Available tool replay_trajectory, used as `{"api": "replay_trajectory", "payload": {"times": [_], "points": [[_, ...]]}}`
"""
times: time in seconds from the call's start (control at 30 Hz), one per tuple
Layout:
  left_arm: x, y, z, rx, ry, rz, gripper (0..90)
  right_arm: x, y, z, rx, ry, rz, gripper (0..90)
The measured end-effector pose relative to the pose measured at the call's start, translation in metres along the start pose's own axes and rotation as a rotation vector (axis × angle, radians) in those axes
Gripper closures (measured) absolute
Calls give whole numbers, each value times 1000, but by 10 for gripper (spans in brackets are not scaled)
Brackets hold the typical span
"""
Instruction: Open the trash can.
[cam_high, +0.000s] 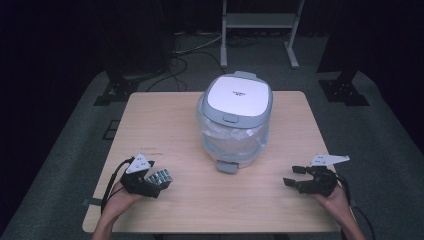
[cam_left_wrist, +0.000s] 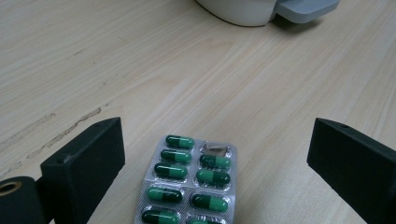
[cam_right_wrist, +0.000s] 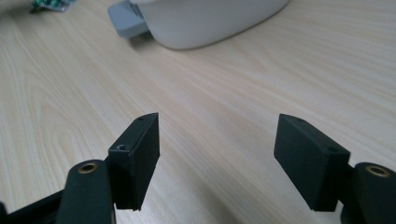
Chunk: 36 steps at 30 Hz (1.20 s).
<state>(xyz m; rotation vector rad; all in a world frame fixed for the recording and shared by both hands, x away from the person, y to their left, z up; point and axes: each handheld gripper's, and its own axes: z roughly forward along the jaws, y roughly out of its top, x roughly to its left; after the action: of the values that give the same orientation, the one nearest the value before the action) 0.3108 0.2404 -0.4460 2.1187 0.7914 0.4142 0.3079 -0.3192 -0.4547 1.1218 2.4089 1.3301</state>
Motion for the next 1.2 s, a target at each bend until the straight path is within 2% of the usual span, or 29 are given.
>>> {"api": "replay_trajectory", "payload": {"times": [0.1, 0.37, 0.4, 0.93, 1.2], "points": [[2, 0, 0, -5, -4, -4, 31, 1, 6, -2, -17, 10, 7, 301], [1, 1, 0, 3, -8, 6, 31, 8, 31, -9, 2, 16, -44, 300], [1, 1, -1, 4, -4, 10, 31, 10, 38, -11, 4, 13, -61, 301], [0, 1, -4, -8, -15, 18, 31, 19, 89, -35, -5, 19, -107, 308], [0, 1, -4, -11, -12, 14, 31, 28, 115, -46, 2, 21, -149, 307]]}}
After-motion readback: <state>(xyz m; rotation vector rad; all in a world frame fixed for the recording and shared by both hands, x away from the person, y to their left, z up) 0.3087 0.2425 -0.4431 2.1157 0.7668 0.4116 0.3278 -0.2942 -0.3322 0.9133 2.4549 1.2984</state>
